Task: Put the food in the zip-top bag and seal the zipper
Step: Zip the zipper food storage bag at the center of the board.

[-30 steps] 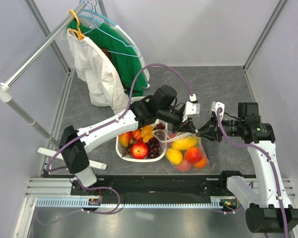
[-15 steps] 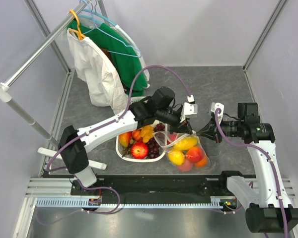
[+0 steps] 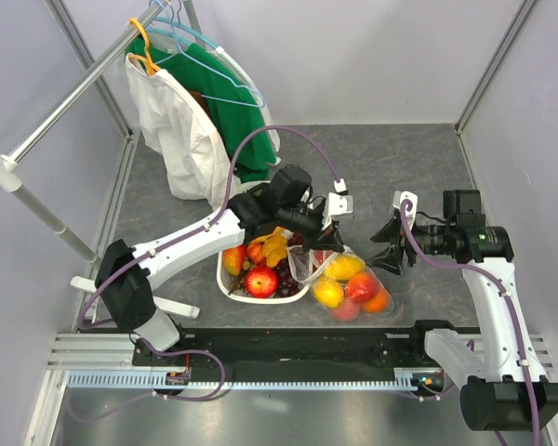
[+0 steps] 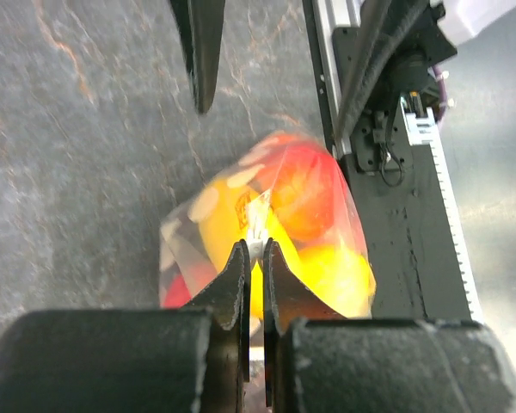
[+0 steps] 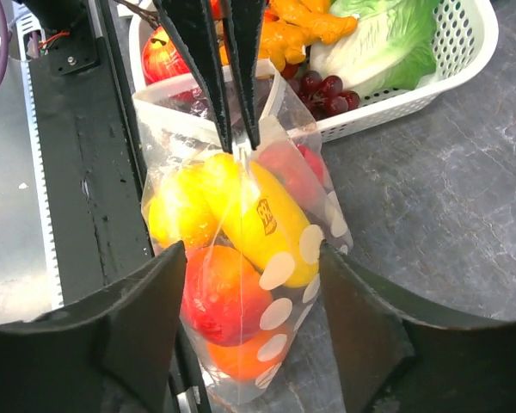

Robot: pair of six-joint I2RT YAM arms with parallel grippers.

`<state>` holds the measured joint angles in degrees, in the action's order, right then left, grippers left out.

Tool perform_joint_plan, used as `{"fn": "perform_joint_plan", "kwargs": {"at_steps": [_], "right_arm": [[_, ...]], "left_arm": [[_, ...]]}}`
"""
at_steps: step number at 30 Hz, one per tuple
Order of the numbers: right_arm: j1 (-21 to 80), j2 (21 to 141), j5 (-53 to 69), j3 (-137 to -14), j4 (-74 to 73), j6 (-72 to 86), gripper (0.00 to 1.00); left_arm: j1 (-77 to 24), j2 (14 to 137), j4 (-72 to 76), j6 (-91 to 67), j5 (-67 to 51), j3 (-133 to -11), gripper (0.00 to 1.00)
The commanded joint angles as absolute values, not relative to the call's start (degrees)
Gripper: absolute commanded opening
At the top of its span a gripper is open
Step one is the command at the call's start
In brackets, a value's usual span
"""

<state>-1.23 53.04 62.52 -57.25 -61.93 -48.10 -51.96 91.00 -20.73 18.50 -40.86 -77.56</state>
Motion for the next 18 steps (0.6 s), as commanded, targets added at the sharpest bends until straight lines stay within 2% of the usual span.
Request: {"fn": "perform_joint_plan", "kwargs": {"at_steps": [1,2,5,7,8,10,15,16,18], "right_arm": [[-0.9,54.3,65.3,-60.2,-62.7,-49.0,0.74],[-0.8,54.7,65.4,-60.4,-62.8,-48.5,0.77],[-0.4,55.7,65.5,-60.6,-62.8,-47.9,0.8],[-0.3,56.1,65.1,-60.2,-60.2,-45.3,0.94],[1.4,56.2,64.0,-59.5,-58.6,-41.6,0.98],[1.8,56.3,63.4,-58.9,-55.7,-41.0,0.98],[2.6,57.3,66.1,-56.4,-48.4,-35.3,0.72],[2.9,57.5,66.4,-56.2,-47.6,-34.8,0.63],[4.0,57.9,65.7,-55.4,-45.9,-33.9,0.59]], "left_arm": [[-52.5,91.6,-18.5,17.5,-42.7,-84.8,0.02],[-52.5,93.1,-18.5,16.5,-43.0,-85.9,0.02],[-52.7,95.1,-18.5,16.1,-43.8,-88.9,0.02],[-53.1,95.6,-18.5,16.3,-43.9,-89.9,0.02],[-53.2,95.9,-18.5,16.5,-43.9,-90.1,0.02],[-53.3,96.1,-18.5,16.4,-44.1,-90.3,0.02],[-53.4,96.2,-18.5,16.5,-43.9,-90.3,0.02],[-53.4,96.3,-18.5,16.4,-43.9,-90.3,0.02],[-53.4,96.3,-18.5,16.2,-43.8,-90.4,0.02]]}}
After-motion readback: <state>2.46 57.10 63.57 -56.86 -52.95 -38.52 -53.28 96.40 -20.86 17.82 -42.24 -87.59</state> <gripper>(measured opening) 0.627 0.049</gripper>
